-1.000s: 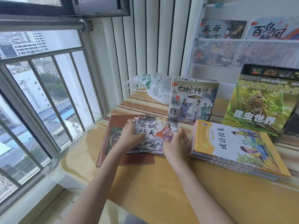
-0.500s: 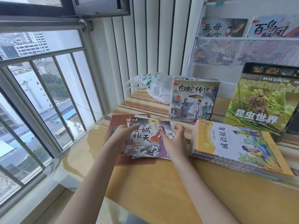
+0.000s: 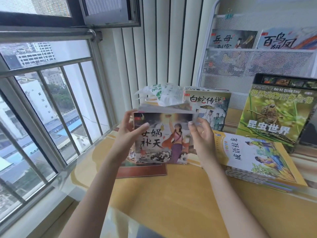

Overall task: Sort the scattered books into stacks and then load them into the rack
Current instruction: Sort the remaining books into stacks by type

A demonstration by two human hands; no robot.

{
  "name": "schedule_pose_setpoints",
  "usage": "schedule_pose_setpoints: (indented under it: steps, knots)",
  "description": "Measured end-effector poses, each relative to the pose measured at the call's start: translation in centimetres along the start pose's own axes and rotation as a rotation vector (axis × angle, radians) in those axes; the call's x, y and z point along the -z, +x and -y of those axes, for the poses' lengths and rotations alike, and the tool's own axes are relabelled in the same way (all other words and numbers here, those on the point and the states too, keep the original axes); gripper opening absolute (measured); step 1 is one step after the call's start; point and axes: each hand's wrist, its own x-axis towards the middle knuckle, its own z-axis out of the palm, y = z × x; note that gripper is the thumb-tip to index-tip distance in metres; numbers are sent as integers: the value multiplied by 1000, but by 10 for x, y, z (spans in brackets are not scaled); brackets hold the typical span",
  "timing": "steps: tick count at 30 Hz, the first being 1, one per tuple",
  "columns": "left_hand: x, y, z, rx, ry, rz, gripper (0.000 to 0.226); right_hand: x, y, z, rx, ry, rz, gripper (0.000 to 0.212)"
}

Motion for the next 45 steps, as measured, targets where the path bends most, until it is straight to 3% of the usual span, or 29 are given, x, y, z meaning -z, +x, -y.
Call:
schedule_pose_setpoints:
  steps: [2,5,10,11,14,15,18,20,23,26,32,36,41,45]
  knots:
    - [0,-1,-2,-11,51,-7,43,-2,0,5,-20,18,20,34]
    - [-9,-1,-5,-7,1,-72,26,-17,-1,13,-64,92,67,58]
    - [-22,6,-17,171,-144,-319,35,-28,-1,23,-121,156,16,98]
    - [-24,7,-20,172,-127,-326,28,-29,1,26,-159,184,-14,95]
    - [-26,12,-24,125,-98,-337,23,-31,15,31,-205,231,-79,36]
    - [-26,13,-23,115,-90,-339,26,-32,17,30,-201,228,-72,30]
    - [-26,11,-13,85,-31,-365,23,-36,12,31,-195,183,-74,53]
    - [-25,2,-2,45,33,-338,18,-34,6,30,-163,120,-102,56]
    - [-21,-13,3,-63,164,-231,22,-32,8,28,-73,67,-68,35]
    - [-22,-6,-11,-105,233,-158,26,-24,18,31,-39,9,-38,42]
    - [-74,61,-43,-223,182,-95,21,38,74,74,301,-182,1,4]
    - [-123,111,-25,-208,193,-39,27,83,111,68,290,-442,-61,5]
    - [-151,150,28,-197,818,-86,57,108,138,16,166,-627,-81,9]
    - [-149,151,63,-91,922,-83,61,112,140,-29,65,-644,-20,48]
